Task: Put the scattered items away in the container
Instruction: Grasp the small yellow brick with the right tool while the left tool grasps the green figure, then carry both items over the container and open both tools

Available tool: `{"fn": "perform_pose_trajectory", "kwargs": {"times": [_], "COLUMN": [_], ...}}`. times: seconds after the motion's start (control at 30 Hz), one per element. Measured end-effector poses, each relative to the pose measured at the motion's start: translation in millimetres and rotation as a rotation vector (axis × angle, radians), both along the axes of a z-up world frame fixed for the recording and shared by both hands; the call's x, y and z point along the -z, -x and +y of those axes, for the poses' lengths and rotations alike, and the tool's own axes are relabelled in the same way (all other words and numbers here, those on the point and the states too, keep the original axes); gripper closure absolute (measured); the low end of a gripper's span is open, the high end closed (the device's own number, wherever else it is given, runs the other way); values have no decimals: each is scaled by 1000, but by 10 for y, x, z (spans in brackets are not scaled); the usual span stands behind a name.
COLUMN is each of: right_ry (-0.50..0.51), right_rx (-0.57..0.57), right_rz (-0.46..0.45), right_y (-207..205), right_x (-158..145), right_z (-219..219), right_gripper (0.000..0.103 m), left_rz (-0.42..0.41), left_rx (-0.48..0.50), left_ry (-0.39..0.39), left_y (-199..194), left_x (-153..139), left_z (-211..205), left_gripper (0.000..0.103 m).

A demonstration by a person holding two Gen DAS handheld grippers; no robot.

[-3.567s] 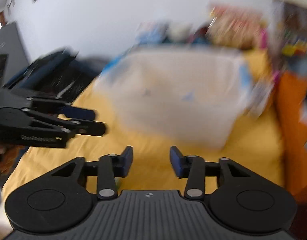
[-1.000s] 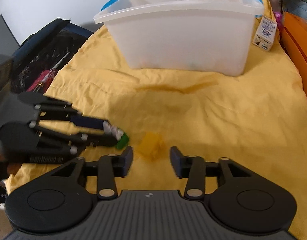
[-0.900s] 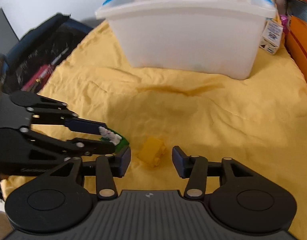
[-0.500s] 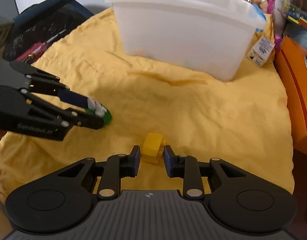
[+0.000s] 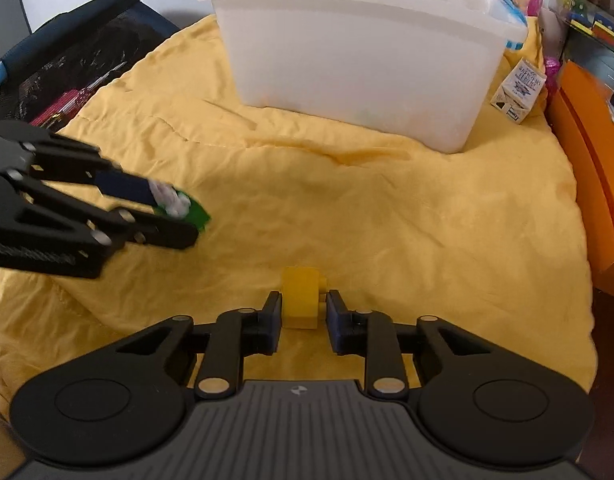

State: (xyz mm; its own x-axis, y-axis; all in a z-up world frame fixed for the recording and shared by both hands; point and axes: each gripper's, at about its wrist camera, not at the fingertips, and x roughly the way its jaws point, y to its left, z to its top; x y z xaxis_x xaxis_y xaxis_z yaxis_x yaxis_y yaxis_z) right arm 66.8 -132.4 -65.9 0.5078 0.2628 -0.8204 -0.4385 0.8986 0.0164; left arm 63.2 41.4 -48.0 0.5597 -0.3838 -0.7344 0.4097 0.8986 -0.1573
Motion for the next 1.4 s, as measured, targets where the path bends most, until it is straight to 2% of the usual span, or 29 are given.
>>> {"fn": "perform_pose_trajectory", "kwargs": {"times": [0.17,0.37,0.57,0.73,0.83,0.9,0.97,1.0,1.03,1.1,1.27,1.33,1.4], "right_ry": [13,5,-6,-66,-68,-55,-50,-49,-45,-36,-36,-31,-20], "right_rx": [-19,-21,-2,79,116,137,142,145,146,146,157,154,144], "right_rz": [-82,-244,-384,-375,-336,-297,-280,-278,-276,-272,-268,-277,-291], "right_y": [-64,-263,-692,-1216,-1444,-1550,-1590,-1582,-1579,-1587,-1572,-1546,-1531], "right_x": [-313,-890,-1299,-1293,-1135,-1022,-960,-950,-944,-943,-1021,-1075,-1121], "right_z": [9,6,48,55,57,29,4,-11,-22,-38,-72,-68,-63], "right_gripper": [77,77,77,77,74,66,65,61,57,56,52,49,44], "left_rz": [-111,-257,-343,-321,-246,-188,-160,-162,-171,-196,-275,-334,-400], "left_rx": [-13,-26,-63,-106,-109,-111,-111,-107,-108,-121,-165,-182,-184], "left_ry": [63,129,93,50,31,32,30,22,9,-20,-52,-103,-195], "left_y": [-50,-285,-696,-1147,-1375,-1443,-1466,-1461,-1446,-1423,-1335,-1277,-1204], "left_x": [-495,-1145,-1480,-1424,-1199,-1048,-961,-942,-938,-953,-1154,-1249,-1332], "left_z": [48,120,104,65,20,0,-27,-40,-53,-70,-76,-120,-206], "left_gripper": [61,61,61,61,61,61,57,51,41,32,31,28,24]}}
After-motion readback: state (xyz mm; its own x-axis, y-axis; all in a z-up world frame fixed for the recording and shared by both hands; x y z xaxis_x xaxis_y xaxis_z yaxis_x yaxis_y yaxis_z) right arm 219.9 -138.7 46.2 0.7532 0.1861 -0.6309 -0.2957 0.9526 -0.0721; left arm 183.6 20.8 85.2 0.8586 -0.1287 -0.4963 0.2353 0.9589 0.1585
